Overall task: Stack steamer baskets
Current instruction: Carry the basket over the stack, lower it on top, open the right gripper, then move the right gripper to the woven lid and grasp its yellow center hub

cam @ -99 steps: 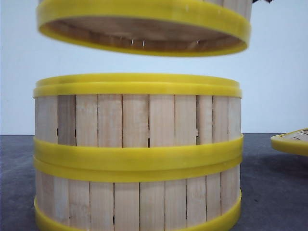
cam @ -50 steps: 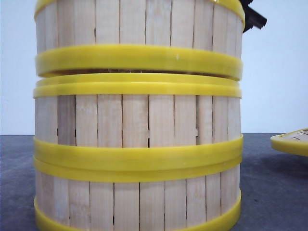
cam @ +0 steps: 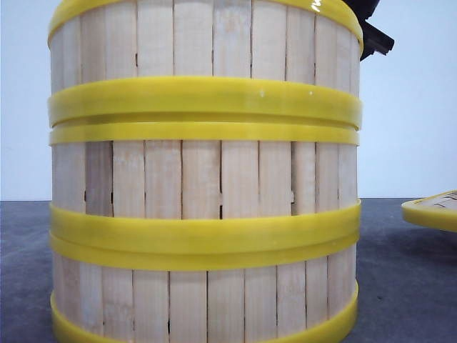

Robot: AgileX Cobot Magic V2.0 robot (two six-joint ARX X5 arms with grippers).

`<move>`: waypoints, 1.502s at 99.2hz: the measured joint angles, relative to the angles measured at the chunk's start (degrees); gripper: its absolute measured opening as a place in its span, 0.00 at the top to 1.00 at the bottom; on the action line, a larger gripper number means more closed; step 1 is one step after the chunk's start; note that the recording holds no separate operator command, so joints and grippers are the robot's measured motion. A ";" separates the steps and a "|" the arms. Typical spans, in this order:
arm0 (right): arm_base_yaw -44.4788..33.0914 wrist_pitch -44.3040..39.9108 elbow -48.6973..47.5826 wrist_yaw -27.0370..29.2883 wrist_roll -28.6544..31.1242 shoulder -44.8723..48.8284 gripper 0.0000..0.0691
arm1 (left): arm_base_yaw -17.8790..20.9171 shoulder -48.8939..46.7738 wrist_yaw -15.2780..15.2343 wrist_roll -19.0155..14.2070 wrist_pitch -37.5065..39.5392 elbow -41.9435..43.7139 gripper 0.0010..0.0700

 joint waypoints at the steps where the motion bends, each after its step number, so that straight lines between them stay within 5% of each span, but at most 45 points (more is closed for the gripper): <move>1: 0.00 0.00 0.00 0.00 0.00 0.00 0.97 | 0.00 0.00 0.00 -0.02 0.00 0.00 0.62; 18: 0.00 -0.13 0.00 -0.17 0.00 0.00 0.94 | 0.00 0.00 0.00 -0.02 0.00 0.00 0.62; 33: 0.00 -0.33 0.00 -0.42 0.04 0.00 0.68 | 0.00 0.00 0.00 0.00 0.00 0.00 0.62; 42: 0.00 -0.37 0.00 -0.44 0.07 0.00 0.61 | 0.00 0.00 0.00 -0.02 0.00 0.00 0.62; 77: -0.94 1.99 0.02 0.46 0.13 -7.06 0.59 | 0.00 0.00 0.00 0.00 -0.04 0.00 0.62; 108: -3.63 -1.70 0.02 15.19 1.55 -16.94 0.45 | 0.00 0.00 0.00 0.00 -0.02 0.00 0.62; 149: -22.36 -12.07 0.04 14.95 -0.11 -12.98 0.40 | 0.00 0.00 0.00 0.94 0.31 0.00 0.62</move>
